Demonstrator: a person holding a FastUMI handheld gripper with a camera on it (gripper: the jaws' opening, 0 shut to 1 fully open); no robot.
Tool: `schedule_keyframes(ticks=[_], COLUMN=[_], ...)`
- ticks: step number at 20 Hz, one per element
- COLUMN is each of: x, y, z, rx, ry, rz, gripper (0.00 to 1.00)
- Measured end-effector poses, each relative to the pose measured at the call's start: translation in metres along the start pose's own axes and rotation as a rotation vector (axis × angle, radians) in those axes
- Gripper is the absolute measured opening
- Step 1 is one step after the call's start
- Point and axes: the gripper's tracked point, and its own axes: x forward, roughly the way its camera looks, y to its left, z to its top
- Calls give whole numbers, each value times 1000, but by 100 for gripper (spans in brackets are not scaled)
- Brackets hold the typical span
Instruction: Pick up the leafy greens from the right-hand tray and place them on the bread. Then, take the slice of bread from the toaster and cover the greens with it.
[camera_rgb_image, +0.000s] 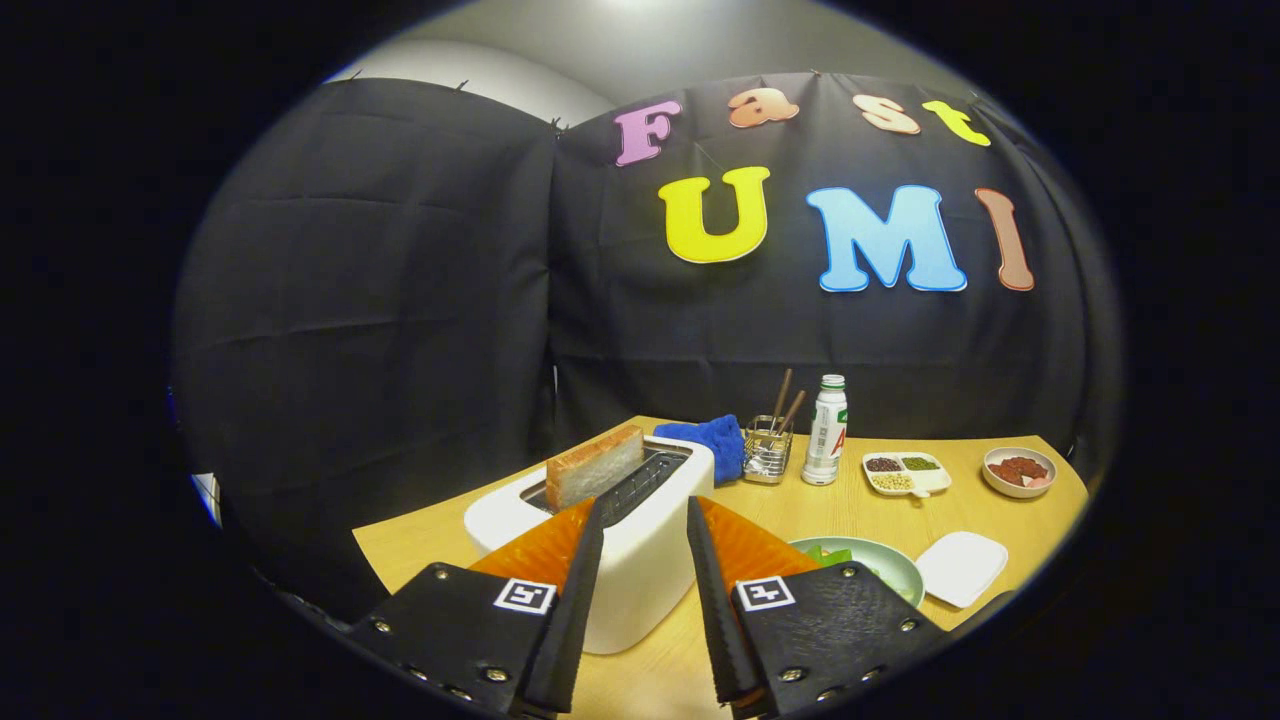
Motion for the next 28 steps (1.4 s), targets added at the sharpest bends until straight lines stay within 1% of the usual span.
schedule_keyframes(ticks=[4,6,11,18,20,22,25,27,28], x=[11,18,40,69,77,85,89,101,102], y=[21,28,51,58,57,55,52,47,45], z=[3,7,-2,-6,-8,-12,-11,-6,-6], rx=[4,-3,-24,52,55,59,121,79,48], ry=[-1,-4,21,74,83,96,86,50,49], rz=[9,-5,-10,-85,-109,-141,-226,-266,-302], gripper=[51,51,51,51,51,51,51,50,35])
